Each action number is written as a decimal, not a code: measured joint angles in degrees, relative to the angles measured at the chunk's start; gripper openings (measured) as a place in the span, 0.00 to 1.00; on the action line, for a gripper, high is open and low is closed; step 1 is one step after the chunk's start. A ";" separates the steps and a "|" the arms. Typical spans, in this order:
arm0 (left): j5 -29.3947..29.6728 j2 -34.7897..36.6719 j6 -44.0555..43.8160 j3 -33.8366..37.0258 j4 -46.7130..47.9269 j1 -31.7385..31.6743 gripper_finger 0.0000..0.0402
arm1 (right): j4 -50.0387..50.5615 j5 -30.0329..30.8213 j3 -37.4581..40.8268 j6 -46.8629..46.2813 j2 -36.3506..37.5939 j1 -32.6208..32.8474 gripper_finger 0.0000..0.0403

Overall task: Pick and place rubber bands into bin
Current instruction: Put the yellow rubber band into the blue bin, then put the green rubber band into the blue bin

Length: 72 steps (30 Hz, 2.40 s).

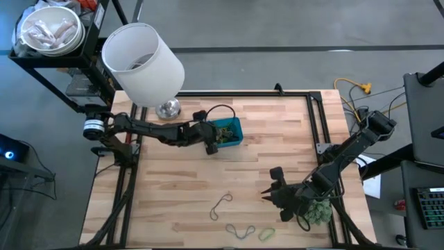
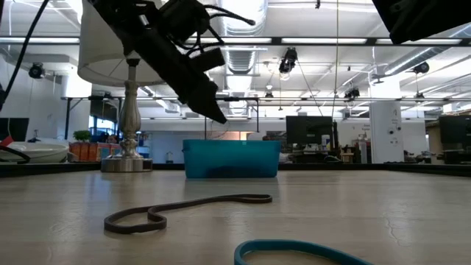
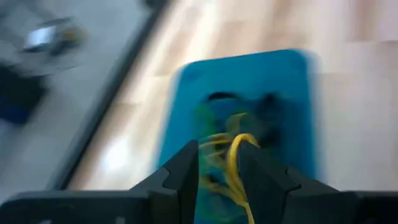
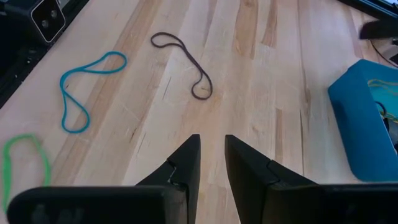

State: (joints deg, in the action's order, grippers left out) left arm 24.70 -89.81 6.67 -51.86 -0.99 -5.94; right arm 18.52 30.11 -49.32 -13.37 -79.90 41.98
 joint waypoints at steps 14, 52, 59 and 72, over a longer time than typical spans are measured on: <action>-1.87 0.03 -5.09 0.05 7.56 -0.87 0.24 | -0.61 0.02 0.00 0.20 0.00 -0.02 0.17; -2.77 3.32 -4.83 2.28 7.52 25.74 0.24 | -19.14 -26.85 2.40 -21.10 -18.35 2.05 0.17; -2.73 3.81 -4.87 2.39 7.49 26.00 0.24 | -18.25 -30.00 -2.37 -21.20 -23.17 2.28 0.17; -2.75 3.77 -6.33 2.61 7.55 26.18 0.24 | -9.57 -28.46 -8.18 -20.71 -27.10 2.27 0.17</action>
State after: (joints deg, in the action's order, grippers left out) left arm 21.96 -86.04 0.35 -49.25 6.56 20.24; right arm 8.95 1.65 -57.50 -34.08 -107.00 44.25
